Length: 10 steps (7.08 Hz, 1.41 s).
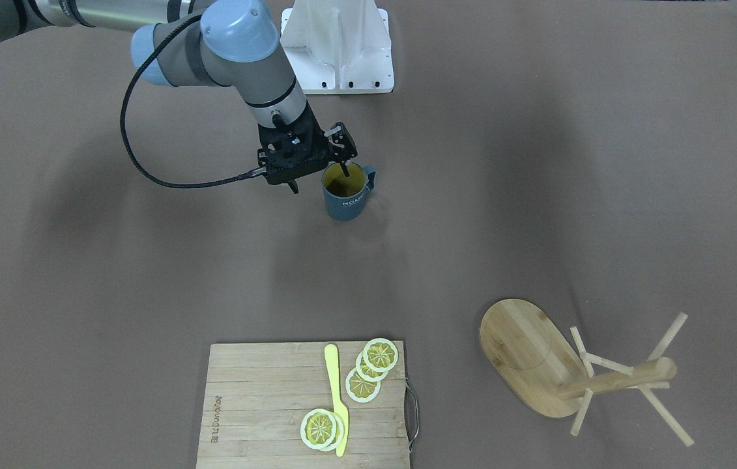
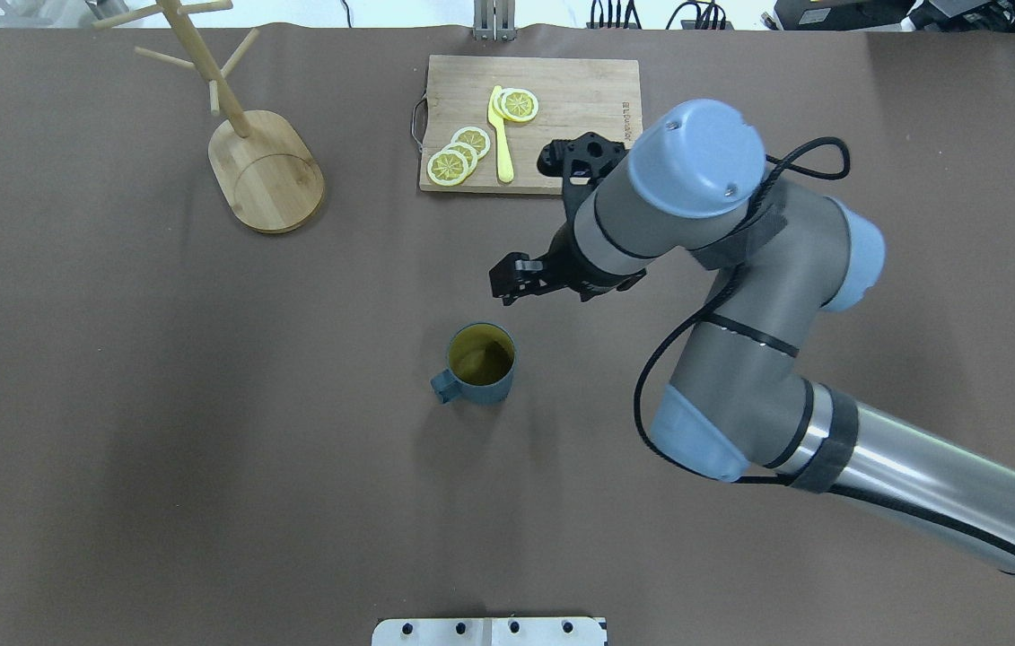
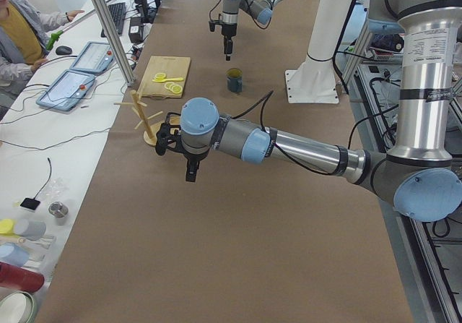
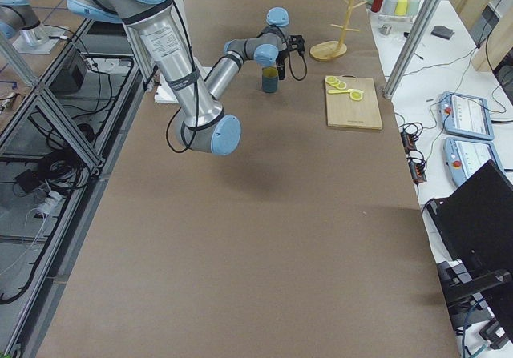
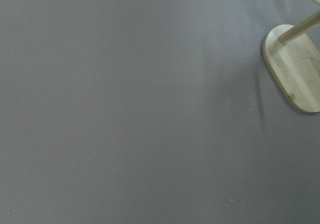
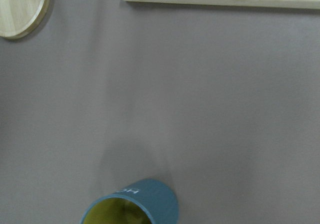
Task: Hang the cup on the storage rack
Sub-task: 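Withdraw the right gripper while the left gripper reaches toward the mug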
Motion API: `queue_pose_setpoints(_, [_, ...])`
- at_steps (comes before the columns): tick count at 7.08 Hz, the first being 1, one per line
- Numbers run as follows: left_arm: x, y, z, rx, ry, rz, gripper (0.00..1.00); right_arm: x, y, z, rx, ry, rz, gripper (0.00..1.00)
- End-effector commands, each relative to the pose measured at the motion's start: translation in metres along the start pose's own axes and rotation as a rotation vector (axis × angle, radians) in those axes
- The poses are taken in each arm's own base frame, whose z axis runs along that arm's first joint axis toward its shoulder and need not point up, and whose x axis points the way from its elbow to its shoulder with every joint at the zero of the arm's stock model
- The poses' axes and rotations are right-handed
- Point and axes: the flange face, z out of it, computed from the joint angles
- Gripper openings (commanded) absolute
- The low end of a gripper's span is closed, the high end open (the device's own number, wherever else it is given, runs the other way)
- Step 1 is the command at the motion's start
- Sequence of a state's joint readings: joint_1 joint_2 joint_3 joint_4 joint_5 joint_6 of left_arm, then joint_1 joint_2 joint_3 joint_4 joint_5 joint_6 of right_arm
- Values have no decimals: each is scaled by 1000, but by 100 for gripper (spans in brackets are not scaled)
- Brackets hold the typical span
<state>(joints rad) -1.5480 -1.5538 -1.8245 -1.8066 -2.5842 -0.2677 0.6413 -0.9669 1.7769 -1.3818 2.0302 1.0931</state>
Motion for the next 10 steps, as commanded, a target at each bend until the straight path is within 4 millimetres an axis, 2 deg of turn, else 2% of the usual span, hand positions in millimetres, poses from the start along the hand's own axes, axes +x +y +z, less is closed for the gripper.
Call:
queue_pose_setpoints(1, [49, -11, 47, 44, 95, 174, 97, 89, -9, -43, 13, 30, 45, 100])
queue_pose_setpoints(2, [78, -20, 59, 61, 141, 215, 98, 124, -18, -55, 17, 51, 79, 100])
queue_pose_setpoints(3, [91, -19, 64, 90, 156, 244, 98, 155, -22, -62, 16, 76, 70, 100])
queue_pose_setpoints(5, [153, -25, 103, 194, 164, 434, 97, 216, -22, -67, 13, 140, 37, 100])
queue_pose_setpoints(7, [182, -15, 126, 245, 241, 566, 97, 275, -20, -82, 4, 185, 26, 100])
queue_pose_setpoints(8, [212, -7, 154, 279, 280, 634, 97, 299, -20, -91, 0, 196, 15, 100])
queue_pose_setpoints(10, [269, 23, 210, 382, 348, 727, 97, 364, -15, -121, -12, 211, 16, 100])
